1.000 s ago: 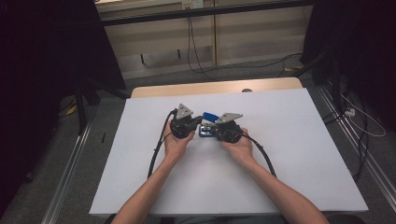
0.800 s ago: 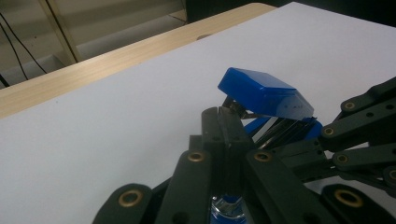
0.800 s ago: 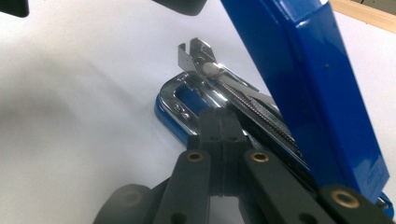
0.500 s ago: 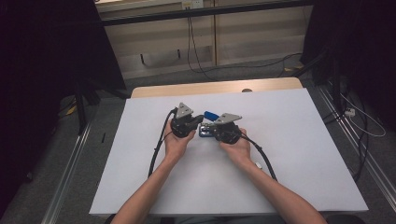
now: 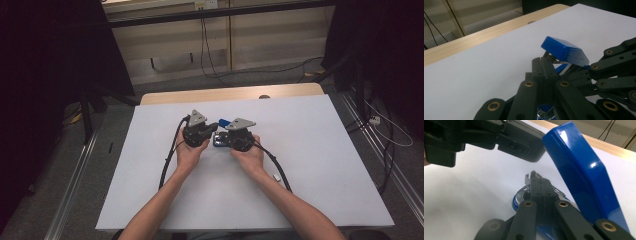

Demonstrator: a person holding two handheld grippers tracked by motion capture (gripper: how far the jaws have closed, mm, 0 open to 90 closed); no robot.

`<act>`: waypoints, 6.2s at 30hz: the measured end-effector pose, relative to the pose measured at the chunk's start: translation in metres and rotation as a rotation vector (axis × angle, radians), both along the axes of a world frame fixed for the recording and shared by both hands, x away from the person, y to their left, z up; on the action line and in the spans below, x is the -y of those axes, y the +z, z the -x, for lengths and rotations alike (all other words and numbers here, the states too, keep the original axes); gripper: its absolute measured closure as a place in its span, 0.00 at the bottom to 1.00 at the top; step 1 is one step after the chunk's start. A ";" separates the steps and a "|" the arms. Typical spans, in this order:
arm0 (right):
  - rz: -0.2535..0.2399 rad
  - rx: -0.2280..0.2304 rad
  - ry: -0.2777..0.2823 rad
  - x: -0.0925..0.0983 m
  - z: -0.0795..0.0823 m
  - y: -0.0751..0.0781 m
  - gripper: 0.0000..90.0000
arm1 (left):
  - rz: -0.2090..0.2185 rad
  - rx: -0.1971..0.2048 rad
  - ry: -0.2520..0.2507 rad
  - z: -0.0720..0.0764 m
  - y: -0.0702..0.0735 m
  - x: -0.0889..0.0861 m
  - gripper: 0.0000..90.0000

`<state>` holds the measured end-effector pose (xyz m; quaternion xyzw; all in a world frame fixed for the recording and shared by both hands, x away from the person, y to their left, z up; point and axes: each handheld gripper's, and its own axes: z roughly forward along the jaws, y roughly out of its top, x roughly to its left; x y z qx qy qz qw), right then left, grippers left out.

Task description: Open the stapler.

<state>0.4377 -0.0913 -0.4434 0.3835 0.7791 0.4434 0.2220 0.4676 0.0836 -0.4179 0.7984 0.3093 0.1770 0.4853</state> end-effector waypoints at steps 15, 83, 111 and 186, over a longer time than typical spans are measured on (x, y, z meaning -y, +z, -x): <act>0.002 0.038 -0.046 -0.001 -0.001 0.003 1.00 | 0.019 -0.033 -0.001 -0.004 -0.004 -0.003 1.00; -0.032 0.066 -0.104 -0.002 -0.005 0.009 1.00 | -0.072 -0.075 -0.049 -0.010 -0.025 -0.001 1.00; -0.070 0.051 -0.124 0.007 -0.005 0.015 1.00 | -0.051 -0.082 -0.054 -0.012 -0.026 -0.003 1.00; -0.107 0.069 -0.232 0.050 0.000 0.027 1.00 | -0.058 -0.072 -0.048 -0.010 -0.027 -0.002 1.00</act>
